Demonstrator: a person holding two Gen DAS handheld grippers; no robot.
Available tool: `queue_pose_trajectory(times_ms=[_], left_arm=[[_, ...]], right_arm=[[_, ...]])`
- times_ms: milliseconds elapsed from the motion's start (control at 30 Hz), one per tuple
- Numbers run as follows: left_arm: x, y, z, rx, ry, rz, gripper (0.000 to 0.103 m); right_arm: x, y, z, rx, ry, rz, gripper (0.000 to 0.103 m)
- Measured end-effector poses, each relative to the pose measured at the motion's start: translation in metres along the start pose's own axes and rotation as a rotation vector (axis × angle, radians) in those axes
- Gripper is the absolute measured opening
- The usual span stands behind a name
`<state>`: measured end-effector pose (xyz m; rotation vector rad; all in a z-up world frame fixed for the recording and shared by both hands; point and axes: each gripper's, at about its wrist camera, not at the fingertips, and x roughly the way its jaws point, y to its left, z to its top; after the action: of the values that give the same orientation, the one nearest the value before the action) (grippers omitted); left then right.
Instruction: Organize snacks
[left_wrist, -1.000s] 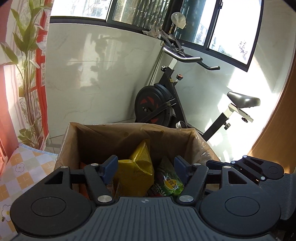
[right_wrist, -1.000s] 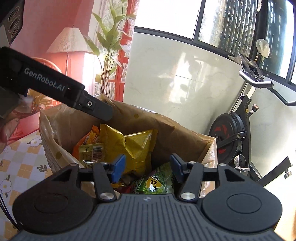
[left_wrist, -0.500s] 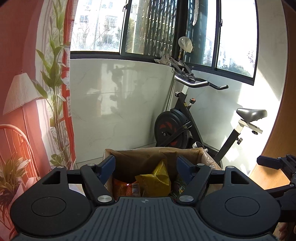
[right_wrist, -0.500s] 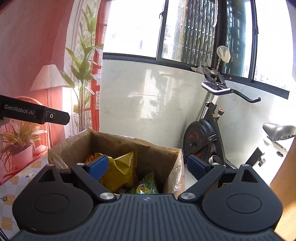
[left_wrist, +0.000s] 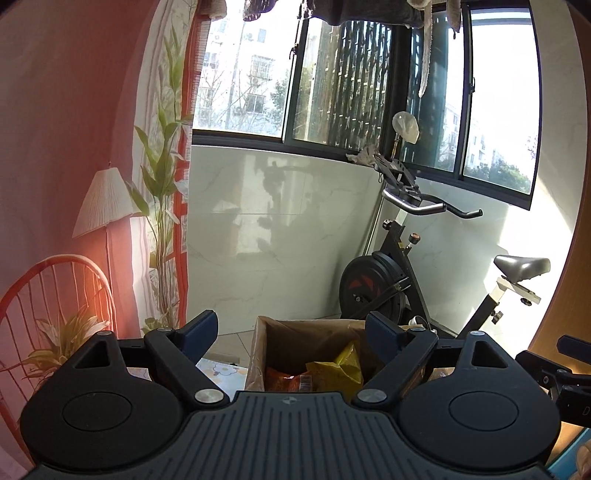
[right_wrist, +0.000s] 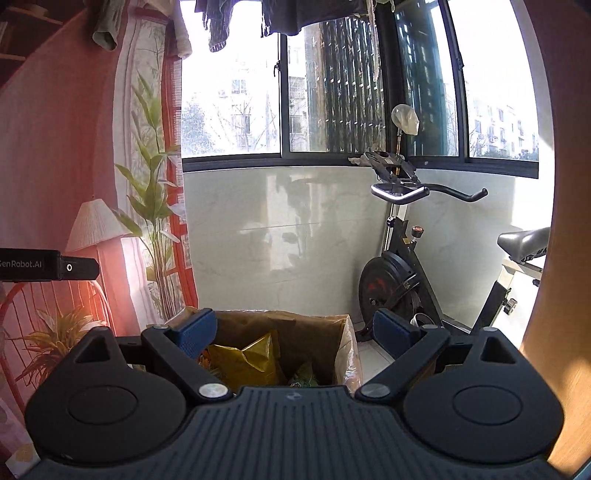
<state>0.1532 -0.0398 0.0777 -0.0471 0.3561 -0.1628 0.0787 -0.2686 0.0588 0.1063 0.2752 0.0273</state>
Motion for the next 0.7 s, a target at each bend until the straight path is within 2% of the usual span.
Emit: queue_pose_trajectory(times_ms=[167,400,700], left_arm=[[-0.014,-0.003,-0.001,0.025,-0.006,0.057,0.088],[-0.023,-0.009,-0.003,0.071,-0.013,0.099,0.088],[-0.024,-0.006,-0.006,0.075,0.002,0.097,0.088]], right_arm=[[-0.009,-0.001,0.001,0.006,-0.004,-0.003,0.094],[-0.011,0.000,0.002,0.010,-0.003,-0.001,0.094],[-0.012,0.001,0.001,0.011,0.004,0.001,0.094]])
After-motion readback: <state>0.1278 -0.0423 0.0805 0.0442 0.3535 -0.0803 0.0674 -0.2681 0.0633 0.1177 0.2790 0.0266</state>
